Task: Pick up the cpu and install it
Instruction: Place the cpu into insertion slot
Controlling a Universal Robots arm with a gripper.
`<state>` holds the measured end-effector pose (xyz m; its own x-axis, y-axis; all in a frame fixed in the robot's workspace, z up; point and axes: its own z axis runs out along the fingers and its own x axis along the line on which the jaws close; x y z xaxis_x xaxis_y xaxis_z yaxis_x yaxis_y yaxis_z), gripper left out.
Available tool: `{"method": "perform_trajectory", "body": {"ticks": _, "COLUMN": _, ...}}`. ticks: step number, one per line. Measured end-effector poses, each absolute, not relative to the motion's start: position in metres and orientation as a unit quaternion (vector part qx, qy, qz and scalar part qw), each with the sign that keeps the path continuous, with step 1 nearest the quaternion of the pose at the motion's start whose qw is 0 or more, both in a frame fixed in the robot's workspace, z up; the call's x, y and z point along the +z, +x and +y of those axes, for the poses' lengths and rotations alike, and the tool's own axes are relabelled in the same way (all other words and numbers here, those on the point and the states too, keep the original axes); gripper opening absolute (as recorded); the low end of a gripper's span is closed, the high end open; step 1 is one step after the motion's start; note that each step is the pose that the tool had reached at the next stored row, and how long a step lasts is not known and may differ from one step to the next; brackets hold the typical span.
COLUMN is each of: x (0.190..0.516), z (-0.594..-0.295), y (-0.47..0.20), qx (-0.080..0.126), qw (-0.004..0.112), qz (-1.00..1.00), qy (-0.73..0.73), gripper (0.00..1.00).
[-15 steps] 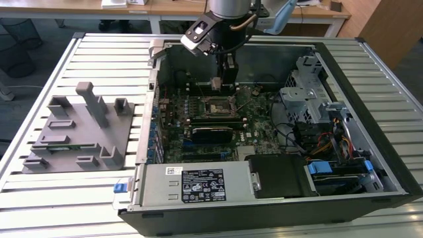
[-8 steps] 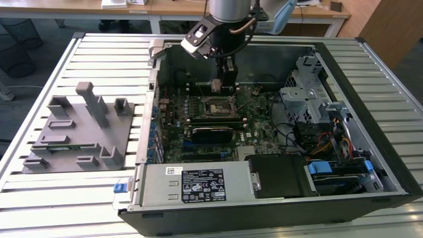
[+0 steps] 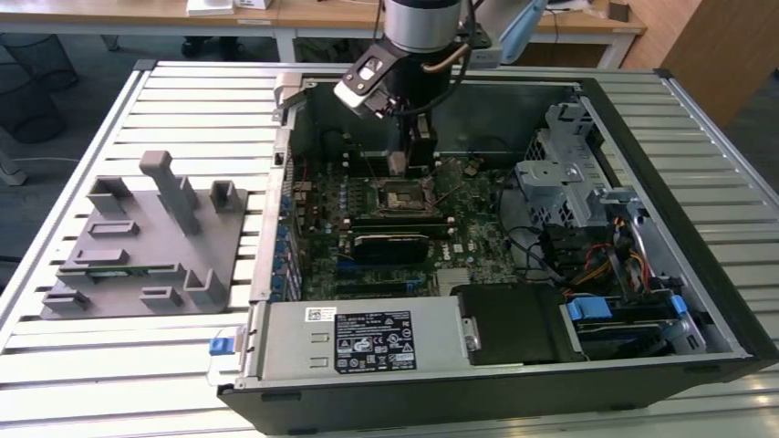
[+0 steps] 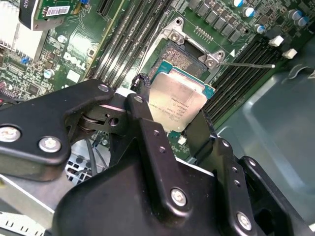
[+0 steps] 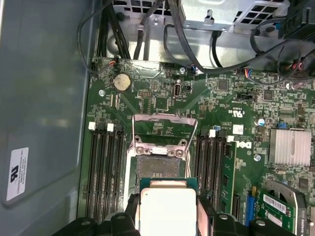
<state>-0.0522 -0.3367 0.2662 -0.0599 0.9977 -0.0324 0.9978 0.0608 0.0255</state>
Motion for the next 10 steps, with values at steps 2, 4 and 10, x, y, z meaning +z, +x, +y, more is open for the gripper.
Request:
{"method": "perform_trajectory", "body": {"ticks": 2, "x": 0.2647, "z": -0.3367, "y": -0.0522, "qx": -0.002, "qw": 0.021, "qz": 0.728, "qy": 0.685, "gripper": 0.54}}
{"method": "perform_trajectory", "body": {"ticks": 4, "x": 0.2637, "z": -0.3367, "y": -0.0522, "qx": -0.002, "qw": 0.021, "qz": 0.728, "qy": 0.685, "gripper": 0.54}}
{"method": "perform_trajectory", "body": {"ticks": 10, "x": 0.2594, "z": -0.3368, "y": -0.0522, "qx": -0.002, "qw": 0.021, "qz": 0.728, "qy": 0.685, "gripper": 0.54}}
